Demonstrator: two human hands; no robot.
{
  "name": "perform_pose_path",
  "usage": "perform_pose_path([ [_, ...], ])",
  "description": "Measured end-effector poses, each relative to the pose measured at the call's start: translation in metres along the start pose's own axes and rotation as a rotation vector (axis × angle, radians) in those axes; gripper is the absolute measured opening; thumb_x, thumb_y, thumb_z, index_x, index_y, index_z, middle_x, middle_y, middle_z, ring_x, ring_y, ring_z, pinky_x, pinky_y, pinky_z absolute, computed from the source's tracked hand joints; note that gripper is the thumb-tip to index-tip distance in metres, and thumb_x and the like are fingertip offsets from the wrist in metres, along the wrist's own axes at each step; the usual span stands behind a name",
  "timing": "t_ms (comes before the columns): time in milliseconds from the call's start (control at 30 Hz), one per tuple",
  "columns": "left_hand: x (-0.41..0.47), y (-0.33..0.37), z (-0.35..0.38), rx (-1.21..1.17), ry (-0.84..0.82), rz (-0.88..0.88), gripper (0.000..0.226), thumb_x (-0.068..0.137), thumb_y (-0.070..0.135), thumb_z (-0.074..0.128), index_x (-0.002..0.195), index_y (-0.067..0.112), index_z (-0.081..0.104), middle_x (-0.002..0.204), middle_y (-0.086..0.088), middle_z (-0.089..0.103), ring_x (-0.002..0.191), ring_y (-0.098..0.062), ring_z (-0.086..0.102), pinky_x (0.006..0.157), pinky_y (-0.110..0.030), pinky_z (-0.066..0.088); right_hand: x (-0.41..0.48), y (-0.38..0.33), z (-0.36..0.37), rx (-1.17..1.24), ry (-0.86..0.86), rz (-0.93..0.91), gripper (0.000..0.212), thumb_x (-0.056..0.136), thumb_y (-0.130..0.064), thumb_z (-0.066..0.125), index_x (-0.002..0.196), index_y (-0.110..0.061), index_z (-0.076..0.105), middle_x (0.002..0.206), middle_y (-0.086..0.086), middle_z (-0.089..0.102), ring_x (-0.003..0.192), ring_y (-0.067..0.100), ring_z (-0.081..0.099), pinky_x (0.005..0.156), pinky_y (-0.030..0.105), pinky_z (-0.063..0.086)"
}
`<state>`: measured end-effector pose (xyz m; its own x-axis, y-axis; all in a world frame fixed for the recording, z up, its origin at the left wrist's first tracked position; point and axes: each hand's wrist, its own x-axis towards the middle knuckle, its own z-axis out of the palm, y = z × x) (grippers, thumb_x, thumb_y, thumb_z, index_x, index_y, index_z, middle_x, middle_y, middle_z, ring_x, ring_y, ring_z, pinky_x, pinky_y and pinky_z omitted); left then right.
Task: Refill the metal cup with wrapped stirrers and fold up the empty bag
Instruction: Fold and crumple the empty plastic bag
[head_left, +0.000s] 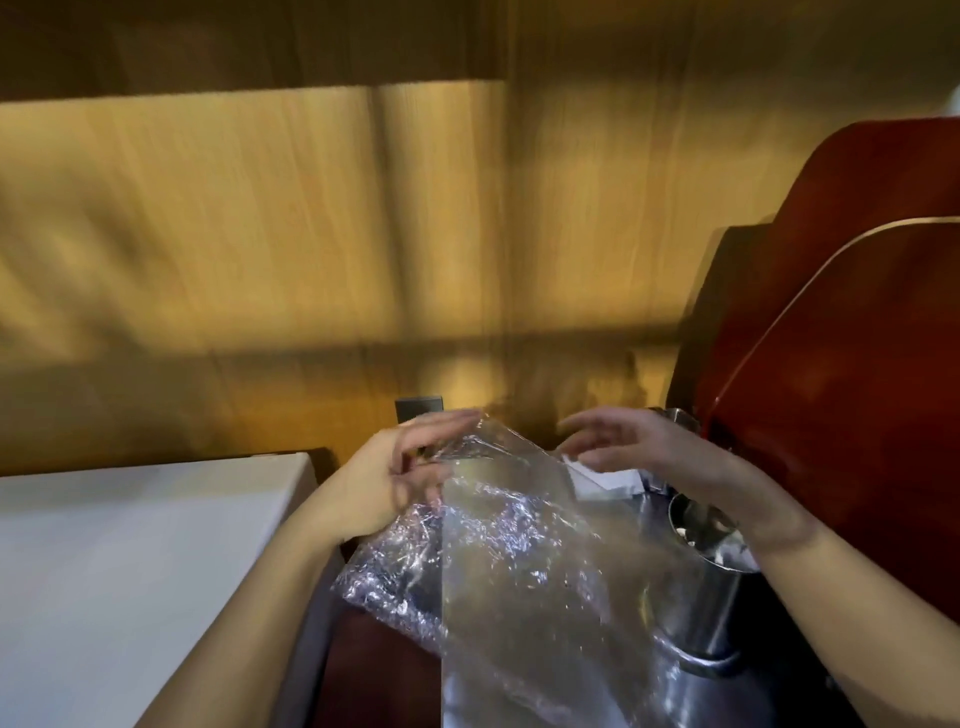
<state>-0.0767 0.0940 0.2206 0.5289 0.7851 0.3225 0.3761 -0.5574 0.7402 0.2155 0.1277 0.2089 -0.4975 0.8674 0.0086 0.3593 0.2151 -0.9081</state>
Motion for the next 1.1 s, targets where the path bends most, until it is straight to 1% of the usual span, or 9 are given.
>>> perform_pose_path([
  [100, 0.007, 0.010, 0.006, 0.056, -0.003, 0.055, 0.055, 0.087, 0.002, 0.055, 0.127, 0.038, 0.045, 0.138, 0.017, 0.045, 0.108, 0.000, 0.058, 0.084, -0.018, 0.052, 0.011, -0.007, 0.014, -0.026, -0.154, 0.041, 0.031, 0.074, -0.023, 0.072, 0.104, -0.018, 0.064, 0.098, 0.006, 0.073, 0.092, 0.021, 0.068, 0.079, 0.028, 0.054],
  [167, 0.009, 0.007, 0.005, -0.037, 0.046, 0.059, 0.063, 0.083, 0.002, 0.062, 0.131, 0.038, 0.041, 0.137, 0.016, 0.046, 0.087, 0.005, 0.064, 0.068, -0.010, 0.051, 0.012, -0.008, 0.020, -0.026, -0.166, 0.003, 0.013, 0.077, -0.015, 0.070, 0.090, -0.013, 0.069, 0.082, 0.006, 0.074, 0.079, 0.022, 0.069, 0.071, 0.026, 0.056],
  [267, 0.003, -0.007, -0.004, -0.357, 0.082, -0.074, 0.084, 0.066, 0.007, 0.075, 0.134, 0.036, 0.035, 0.131, 0.003, 0.051, 0.078, -0.016, 0.069, 0.068, -0.030, 0.058, 0.008, -0.006, 0.018, 0.038, -0.027, -0.056, 0.004, 0.075, -0.015, 0.071, 0.078, -0.013, 0.070, 0.069, 0.004, 0.071, 0.068, 0.024, 0.067, 0.067, 0.034, 0.058],
  [400, -0.007, -0.032, 0.000, -0.412, 0.078, -0.247, 0.071, 0.067, -0.009, 0.072, 0.125, 0.015, 0.041, 0.098, -0.002, 0.069, 0.076, -0.013, 0.065, 0.078, -0.038, 0.056, 0.004, -0.005, 0.013, 0.082, 0.054, -0.038, 0.003, 0.070, -0.020, 0.071, 0.071, -0.017, 0.071, 0.066, 0.005, 0.067, 0.061, 0.023, 0.064, 0.062, 0.035, 0.057],
  [533, -0.017, -0.052, 0.007, -0.701, 0.310, -0.300, 0.051, 0.071, 0.035, 0.070, 0.117, 0.018, 0.055, 0.099, -0.002, 0.074, 0.089, -0.017, 0.068, 0.077, -0.028, 0.049, 0.002, 0.001, 0.011, 0.155, 0.152, -0.048, 0.002, 0.073, -0.011, 0.069, 0.073, -0.012, 0.070, 0.063, 0.007, 0.068, 0.057, 0.023, 0.064, 0.051, 0.028, 0.054],
  [633, -0.023, -0.062, 0.024, -1.171, 0.290, -0.340, 0.064, 0.075, 0.057, 0.058, 0.121, 0.013, 0.055, 0.111, -0.015, 0.069, 0.100, -0.027, 0.065, 0.084, -0.037, 0.051, 0.002, 0.006, 0.012, 0.284, 0.246, -0.043, 0.009, 0.065, -0.013, 0.072, 0.072, -0.007, 0.070, 0.062, 0.010, 0.066, 0.054, 0.023, 0.063, 0.046, 0.027, 0.053],
  [767, -0.025, -0.063, 0.059, -1.341, 0.211, -0.403, 0.082, 0.061, 0.071, 0.064, 0.117, 0.012, 0.057, 0.126, -0.027, 0.053, 0.115, -0.037, 0.052, 0.091, -0.048, 0.041, 0.004, 0.011, 0.021, 0.389, 0.328, -0.034, 0.007, 0.069, -0.008, 0.070, 0.075, -0.004, 0.069, 0.059, 0.007, 0.066, 0.055, 0.023, 0.061, 0.048, 0.028, 0.053],
  [967, -0.016, -0.042, 0.081, -1.184, 0.210, -0.464, 0.109, 0.048, 0.054, 0.084, 0.137, 0.012, 0.038, 0.136, -0.020, 0.051, 0.124, -0.036, 0.048, 0.101, -0.055, 0.041, 0.005, 0.018, 0.034, 0.432, 0.406, 0.019, 0.007, 0.078, -0.003, 0.065, 0.084, 0.002, 0.065, 0.074, 0.014, 0.066, 0.061, 0.025, 0.062, 0.052, 0.031, 0.055],
  [1100, -0.011, -0.042, 0.087, -0.875, 0.364, -0.535, 0.060, 0.058, 0.021, 0.087, 0.109, 0.001, 0.064, 0.102, -0.020, 0.070, 0.091, -0.031, 0.066, 0.077, -0.040, 0.054, 0.002, 0.022, 0.035, 0.495, 0.454, 0.018, 0.004, 0.079, -0.001, 0.063, 0.083, 0.000, 0.065, 0.077, 0.016, 0.064, 0.067, 0.029, 0.060, 0.055, 0.035, 0.055],
])
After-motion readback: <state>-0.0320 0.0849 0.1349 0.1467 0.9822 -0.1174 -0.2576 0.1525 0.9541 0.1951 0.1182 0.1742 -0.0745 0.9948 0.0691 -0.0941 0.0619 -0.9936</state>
